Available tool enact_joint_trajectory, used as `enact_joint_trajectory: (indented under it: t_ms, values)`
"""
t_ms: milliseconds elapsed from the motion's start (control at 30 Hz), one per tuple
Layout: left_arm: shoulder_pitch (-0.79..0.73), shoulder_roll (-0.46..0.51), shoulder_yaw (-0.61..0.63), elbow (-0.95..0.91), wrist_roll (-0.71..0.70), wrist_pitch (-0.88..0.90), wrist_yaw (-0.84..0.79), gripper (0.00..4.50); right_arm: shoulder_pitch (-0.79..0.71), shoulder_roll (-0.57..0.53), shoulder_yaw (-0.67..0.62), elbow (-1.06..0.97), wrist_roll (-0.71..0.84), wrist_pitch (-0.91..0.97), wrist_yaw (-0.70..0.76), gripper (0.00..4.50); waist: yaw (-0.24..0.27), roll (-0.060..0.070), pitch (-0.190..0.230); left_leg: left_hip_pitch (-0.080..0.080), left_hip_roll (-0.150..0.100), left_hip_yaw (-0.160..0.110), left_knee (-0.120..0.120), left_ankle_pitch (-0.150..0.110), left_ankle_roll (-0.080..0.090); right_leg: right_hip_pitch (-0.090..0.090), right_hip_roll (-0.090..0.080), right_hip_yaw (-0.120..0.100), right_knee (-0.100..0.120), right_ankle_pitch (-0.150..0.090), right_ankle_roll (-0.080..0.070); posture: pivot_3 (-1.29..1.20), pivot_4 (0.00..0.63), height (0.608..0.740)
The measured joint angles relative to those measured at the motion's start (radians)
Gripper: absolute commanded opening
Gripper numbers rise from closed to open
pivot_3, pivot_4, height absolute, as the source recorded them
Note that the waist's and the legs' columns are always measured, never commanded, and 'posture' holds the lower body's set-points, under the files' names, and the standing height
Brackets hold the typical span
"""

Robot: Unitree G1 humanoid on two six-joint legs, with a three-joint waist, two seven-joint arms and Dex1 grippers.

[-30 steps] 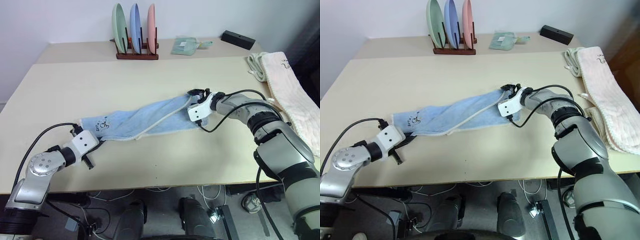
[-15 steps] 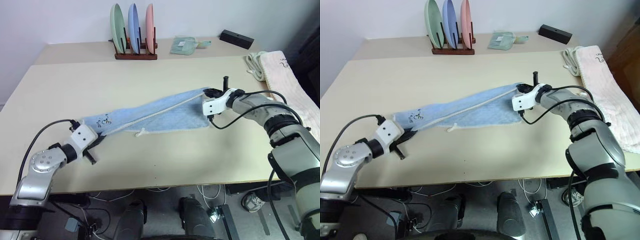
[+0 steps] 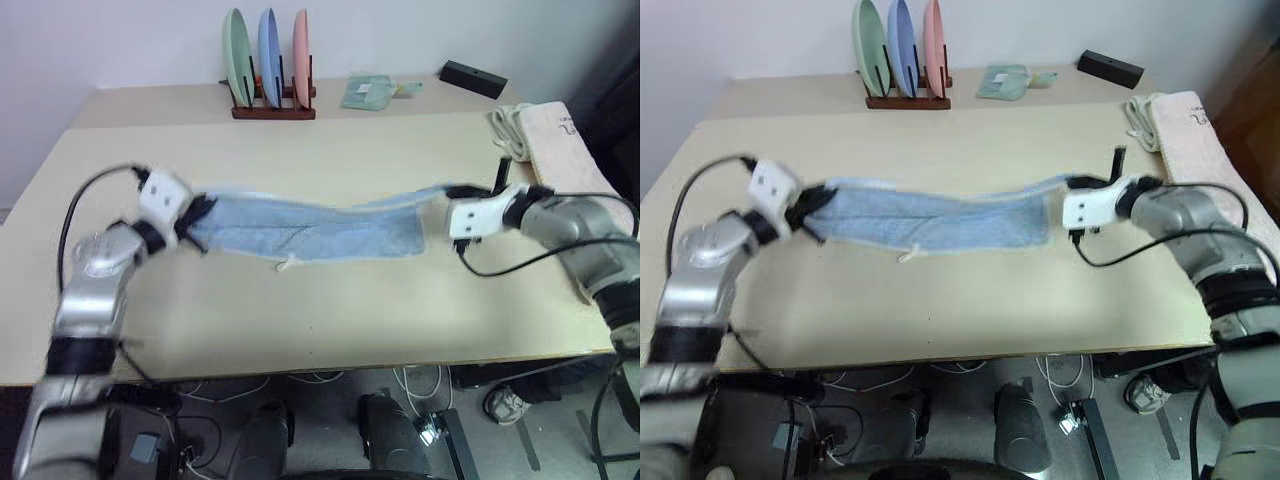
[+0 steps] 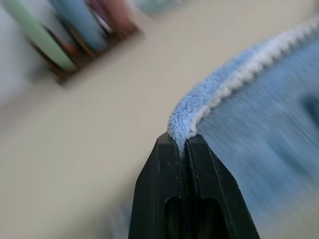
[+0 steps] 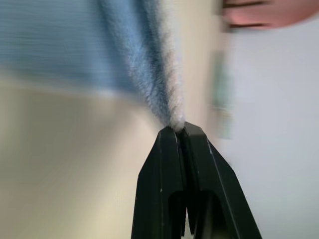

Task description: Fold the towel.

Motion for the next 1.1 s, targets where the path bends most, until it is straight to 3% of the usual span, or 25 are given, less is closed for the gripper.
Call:
enact_joint_trajectory:
  t_ms: [133, 233, 300, 400, 500, 633, 767, 900, 1100]
  values:
    - [-0.400, -0.067, -0.010, 0.392, 0.076, -0.148, 0.168, 0.00, -0.324, 0.030, 0.025, 0.217, -0.139, 0.023, -0.166, 0.04, -0.003, -0.001, 0.000, -0.003, -0.001, 0.000, -0.004, 0.000, 0.000, -0.003, -0.001, 0.000, -0.005, 0.001, 0.002, 0.00, 0.150, 0.740]
    - [-0.658, -0.078, 0.006, 0.645, 0.091, -0.260, 0.291, 0.00, -0.549, 0.048, 0.038, 0.341, -0.211, 0.033, -0.296, 0.04, -0.011, -0.001, 0.000, -0.019, -0.001, 0.002, -0.007, 0.003, -0.005, -0.023, -0.002, 0.000, -0.004, 0.001, 0.003, 0.00, 0.150, 0.740]
    - [-0.729, -0.065, 0.012, 0.723, 0.091, -0.317, 0.307, 0.00, -0.606, 0.049, 0.037, 0.366, -0.219, 0.023, -0.327, 0.04, -0.018, -0.001, 0.000, -0.018, 0.000, 0.006, -0.008, 0.003, -0.005, -0.023, -0.002, 0.000, -0.005, -0.001, 0.005, 0.00, 0.150, 0.740]
    - [-0.722, -0.028, 0.014, 0.780, 0.089, -0.364, 0.248, 0.00, -0.574, 0.046, 0.031, 0.351, -0.188, -0.024, -0.279, 0.04, -0.031, -0.001, 0.000, -0.018, 0.000, 0.010, -0.009, 0.002, -0.003, -0.023, -0.003, 0.000, -0.008, -0.002, 0.006, 0.00, 0.150, 0.740]
    - [-0.628, -0.006, 0.014, 0.777, 0.084, -0.375, 0.138, 0.00, -0.436, 0.035, 0.000, 0.253, -0.094, -0.055, -0.156, 0.04, -0.032, -0.001, 0.000, -0.019, 0.000, 0.012, -0.009, 0.000, -0.001, -0.023, -0.004, 0.000, -0.006, -0.002, 0.007, 0.00, 0.150, 0.740]
    - [-0.379, 0.040, 0.014, 0.629, 0.028, -0.330, -0.069, 0.00, -0.084, -0.012, -0.068, -0.068, 0.107, -0.003, 0.084, 0.04, -0.031, 0.000, 0.000, -0.019, 0.000, 0.012, -0.003, 0.000, -0.001, -0.020, -0.004, 0.000, -0.001, -0.001, 0.007, 0.00, 0.150, 0.740]
    - [-0.031, 0.111, 0.006, 0.298, -0.046, -0.164, -0.259, 0.00, 0.319, -0.071, -0.120, -0.390, 0.283, 0.152, 0.290, 0.04, -0.030, 0.000, 0.001, -0.018, 0.000, 0.011, 0.003, -0.002, 0.003, -0.020, -0.004, 0.000, 0.007, -0.001, 0.007, 0.00, 0.150, 0.740]
    - [0.319, 0.207, -0.001, -0.094, -0.122, 0.039, -0.375, 0.00, 0.650, -0.175, -0.261, -0.676, 0.441, 0.331, 0.444, 0.04, -0.023, 0.001, 0.001, -0.017, 0.001, 0.011, 0.010, -0.004, 0.007, -0.017, -0.004, 0.001, 0.009, 0.000, 0.005, 0.00, 0.150, 0.740]
    - [0.615, 0.322, 0.050, -0.472, -0.277, 0.313, -0.464, 0.00, 0.934, -0.243, -0.536, -0.946, 0.617, 0.605, 0.610, 0.04, -0.002, 0.000, 0.001, -0.001, 0.003, 0.012, 0.010, -0.006, 0.009, 0.001, -0.002, 0.000, 0.007, -0.004, -0.001, 0.00, 0.150, 0.740]
